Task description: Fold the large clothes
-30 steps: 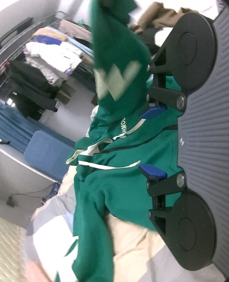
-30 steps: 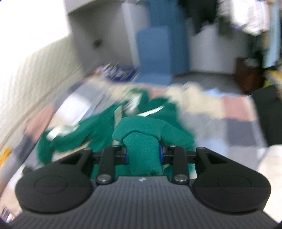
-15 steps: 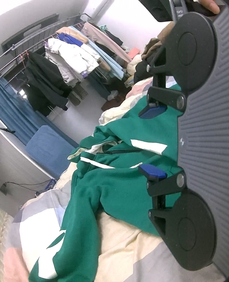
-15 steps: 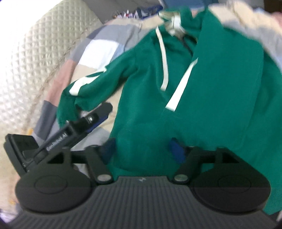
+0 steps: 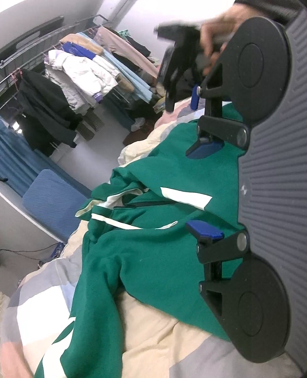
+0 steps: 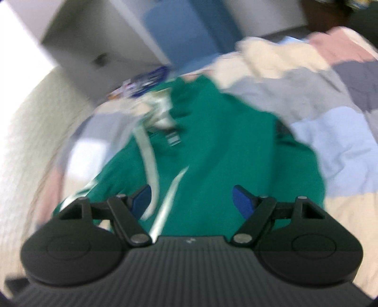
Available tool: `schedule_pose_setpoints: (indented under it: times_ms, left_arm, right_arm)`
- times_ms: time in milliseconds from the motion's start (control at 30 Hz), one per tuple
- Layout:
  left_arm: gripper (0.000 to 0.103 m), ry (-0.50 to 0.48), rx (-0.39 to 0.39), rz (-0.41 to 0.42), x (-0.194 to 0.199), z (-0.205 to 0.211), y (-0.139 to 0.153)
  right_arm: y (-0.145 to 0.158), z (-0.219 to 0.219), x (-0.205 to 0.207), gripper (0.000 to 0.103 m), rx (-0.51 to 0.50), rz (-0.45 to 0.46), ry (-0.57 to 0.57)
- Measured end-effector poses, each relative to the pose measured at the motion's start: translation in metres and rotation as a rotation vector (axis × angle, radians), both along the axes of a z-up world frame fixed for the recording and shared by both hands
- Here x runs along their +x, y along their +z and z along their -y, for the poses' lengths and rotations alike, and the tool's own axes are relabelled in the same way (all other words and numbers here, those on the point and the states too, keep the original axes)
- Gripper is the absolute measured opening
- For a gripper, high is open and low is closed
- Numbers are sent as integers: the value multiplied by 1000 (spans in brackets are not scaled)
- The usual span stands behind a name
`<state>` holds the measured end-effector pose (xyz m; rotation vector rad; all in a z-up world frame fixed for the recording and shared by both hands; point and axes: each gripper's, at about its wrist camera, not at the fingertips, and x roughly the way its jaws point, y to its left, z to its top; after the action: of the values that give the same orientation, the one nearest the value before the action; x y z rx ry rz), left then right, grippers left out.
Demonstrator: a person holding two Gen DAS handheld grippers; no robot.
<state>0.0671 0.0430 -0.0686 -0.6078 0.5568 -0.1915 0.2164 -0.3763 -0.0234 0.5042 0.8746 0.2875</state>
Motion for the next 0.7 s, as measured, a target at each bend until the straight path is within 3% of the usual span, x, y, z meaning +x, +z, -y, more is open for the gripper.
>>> schedule_pose_setpoints:
  times_ms: [100,233,367,400,433,467,600,700]
  left_arm:
    - [63,-4,17,-9,7,4,-7]
    - [63,-18,30,-18,22,7,-19]
    - [63,-43,37,-25,39,13,-33]
    - [63,-51,31,-26,42,14,-36]
    - [63,-57,26,-25,46,16,-39]
    - [63,-60,21,-24,48,17,-41]
    - [63,-89,0,10,55,24,-45]
    - [63,-118,12,43,59,31,-44]
  right_arm:
    - [-35,14,35,79,5,-52,-97]
    - [-72,27,61,78,98,-66,-113]
    - [-81,18,81,53,138,33,-40]
    - [-78,14,85,37,124,72,-17]
    - [-76,13,89,28,108,96,-12]
    - [-72,16,91,10,94,127,-20]
    - [-59,38,98,9,97,271,-68]
    - [-59,64,102,9,124,317,-154]
